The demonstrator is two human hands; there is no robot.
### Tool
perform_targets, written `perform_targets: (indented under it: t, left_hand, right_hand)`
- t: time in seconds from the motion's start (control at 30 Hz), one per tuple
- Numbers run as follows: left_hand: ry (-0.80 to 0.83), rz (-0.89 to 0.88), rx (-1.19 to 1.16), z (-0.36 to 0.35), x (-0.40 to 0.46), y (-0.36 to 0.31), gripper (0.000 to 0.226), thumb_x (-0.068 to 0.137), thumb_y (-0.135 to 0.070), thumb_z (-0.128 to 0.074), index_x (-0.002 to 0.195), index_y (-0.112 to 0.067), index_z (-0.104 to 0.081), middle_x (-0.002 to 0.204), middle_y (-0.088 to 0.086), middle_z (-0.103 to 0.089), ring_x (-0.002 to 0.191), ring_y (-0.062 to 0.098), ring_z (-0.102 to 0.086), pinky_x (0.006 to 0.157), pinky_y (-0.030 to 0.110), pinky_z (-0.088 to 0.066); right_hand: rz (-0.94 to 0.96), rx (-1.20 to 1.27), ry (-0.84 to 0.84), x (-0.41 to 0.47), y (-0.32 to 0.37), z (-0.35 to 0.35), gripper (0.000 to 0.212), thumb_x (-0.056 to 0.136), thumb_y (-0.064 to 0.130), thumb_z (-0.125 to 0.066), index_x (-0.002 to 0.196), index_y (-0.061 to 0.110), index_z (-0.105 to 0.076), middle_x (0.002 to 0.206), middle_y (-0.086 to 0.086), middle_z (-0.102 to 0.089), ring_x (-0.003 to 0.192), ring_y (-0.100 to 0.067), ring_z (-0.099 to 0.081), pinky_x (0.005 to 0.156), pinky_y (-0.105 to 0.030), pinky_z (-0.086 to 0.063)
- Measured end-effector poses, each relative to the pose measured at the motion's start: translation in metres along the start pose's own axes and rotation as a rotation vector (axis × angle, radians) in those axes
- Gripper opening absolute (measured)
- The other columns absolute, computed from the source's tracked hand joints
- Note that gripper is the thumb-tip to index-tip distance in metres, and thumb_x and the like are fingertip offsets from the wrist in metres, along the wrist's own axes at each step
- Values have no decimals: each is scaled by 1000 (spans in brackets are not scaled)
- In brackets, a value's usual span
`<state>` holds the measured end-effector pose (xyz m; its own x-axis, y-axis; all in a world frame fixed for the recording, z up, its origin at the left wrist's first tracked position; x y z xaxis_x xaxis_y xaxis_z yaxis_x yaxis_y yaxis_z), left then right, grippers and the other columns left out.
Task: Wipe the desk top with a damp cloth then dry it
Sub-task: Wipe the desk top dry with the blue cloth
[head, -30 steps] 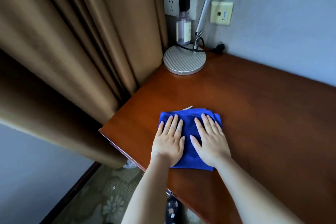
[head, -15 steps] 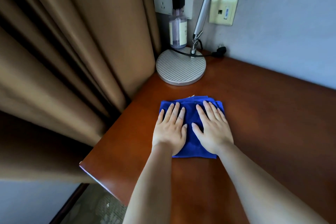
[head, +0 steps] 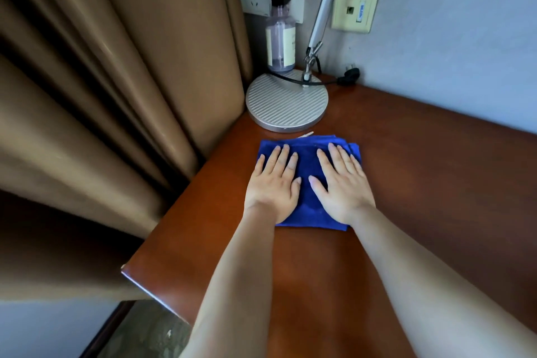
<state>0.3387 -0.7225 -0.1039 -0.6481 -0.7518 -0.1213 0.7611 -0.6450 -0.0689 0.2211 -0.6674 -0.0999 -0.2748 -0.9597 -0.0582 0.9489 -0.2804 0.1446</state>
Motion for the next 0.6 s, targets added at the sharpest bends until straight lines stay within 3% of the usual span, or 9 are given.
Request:
perform_targets:
  t: [0.17, 0.27, 0.33, 0.6]
  left_hand:
    - [11, -17, -3, -6, -55, -9, 59, 101, -44, -5, 154, -20, 3, 162, 0, 9, 148, 16, 13, 119, 37, 11]
    - [13, -18, 12, -13, -93, -8, 77, 84, -49, 18, 154, -21, 5, 162, -2, 10, 148, 15, 13, 115, 34, 16]
    - [24, -9, 14, -17, -118, -5, 81, 79, -49, 22, 154, -22, 6, 162, -2, 11, 148, 14, 15, 114, 33, 18]
    - [3, 39, -27, -19, -144, 4, 81, 79, -51, 20, 154, -24, 6, 161, -4, 11, 147, 13, 16, 118, 34, 16]
  right_hand:
    - [2, 1, 38, -55, 14, -4, 66, 100, 51, -21, 154, 18, -4, 161, -6, 4, 148, -18, 7, 118, -33, 7]
    - [14, -3, 51, -89, 31, -10, 80, 87, 60, 2, 154, 17, -5, 161, -8, 3, 148, -19, 7, 115, -32, 12]
    - [37, -3, 65, -109, 44, -16, 91, 76, 59, 13, 154, 17, -5, 161, -8, 4, 148, -19, 7, 112, -32, 15]
    - [89, 28, -1, -127, 61, -19, 85, 83, 58, 1, 152, 15, -19, 160, -10, -10, 148, -21, -6, 114, -32, 9]
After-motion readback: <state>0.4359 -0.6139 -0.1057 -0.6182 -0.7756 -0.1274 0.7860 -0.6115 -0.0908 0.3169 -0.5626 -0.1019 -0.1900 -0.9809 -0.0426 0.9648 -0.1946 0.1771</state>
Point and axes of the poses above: each hand's wrist, its own x-axis towards the middle knuckle, its own z-axis out of the back of the hand, y = z × x, the point moved 7 cm from there along x, towards the middle knuckle
